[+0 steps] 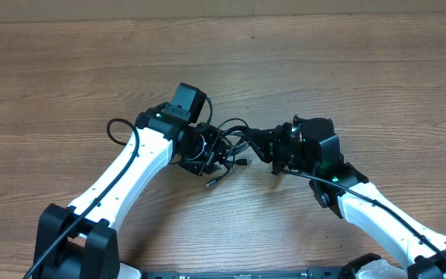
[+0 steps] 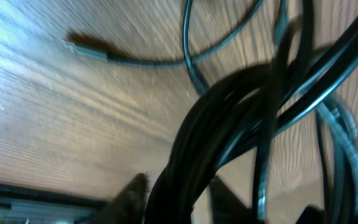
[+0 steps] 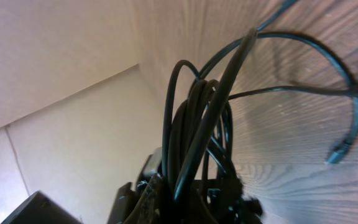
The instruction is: Untangle cables
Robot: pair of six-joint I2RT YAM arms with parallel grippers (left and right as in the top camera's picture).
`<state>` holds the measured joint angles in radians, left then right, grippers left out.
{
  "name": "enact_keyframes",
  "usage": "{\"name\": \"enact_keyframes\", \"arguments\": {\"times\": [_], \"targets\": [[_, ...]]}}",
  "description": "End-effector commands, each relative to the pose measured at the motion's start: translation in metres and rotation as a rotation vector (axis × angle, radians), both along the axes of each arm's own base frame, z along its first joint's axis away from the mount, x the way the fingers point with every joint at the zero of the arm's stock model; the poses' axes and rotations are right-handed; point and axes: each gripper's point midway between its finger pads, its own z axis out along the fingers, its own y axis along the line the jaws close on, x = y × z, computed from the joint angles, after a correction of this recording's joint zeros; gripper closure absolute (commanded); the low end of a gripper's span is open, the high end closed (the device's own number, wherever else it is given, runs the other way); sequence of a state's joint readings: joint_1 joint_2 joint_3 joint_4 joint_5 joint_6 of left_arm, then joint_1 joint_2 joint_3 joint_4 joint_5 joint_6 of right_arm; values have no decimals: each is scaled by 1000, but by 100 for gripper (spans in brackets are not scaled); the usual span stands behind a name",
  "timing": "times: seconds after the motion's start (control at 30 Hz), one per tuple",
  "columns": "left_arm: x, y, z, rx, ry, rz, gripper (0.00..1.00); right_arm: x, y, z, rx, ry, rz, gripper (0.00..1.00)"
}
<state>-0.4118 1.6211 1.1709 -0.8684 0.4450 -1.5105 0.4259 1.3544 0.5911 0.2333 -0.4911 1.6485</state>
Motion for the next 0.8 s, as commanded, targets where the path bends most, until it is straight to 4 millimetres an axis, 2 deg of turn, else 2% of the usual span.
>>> {"name": "enact_keyframes", "arguments": {"times": [0.0,0.3,0.4,0.57,0.77], "targets": [[10,13,0,75,-57,48,75,2,2,17,20,-22,7,96],[13,14,0,50,117,418,71,-12,12,20,58,-3,96,96],[22,19,0,47,118,507,71,-17,10,11,40,42,100,96],[37,28,3,25,97,575,75,-26,6,-5,8,119,101,96],[46,32,5,4,89,619,72,-27,7,-6,8,122,105,96]]}}
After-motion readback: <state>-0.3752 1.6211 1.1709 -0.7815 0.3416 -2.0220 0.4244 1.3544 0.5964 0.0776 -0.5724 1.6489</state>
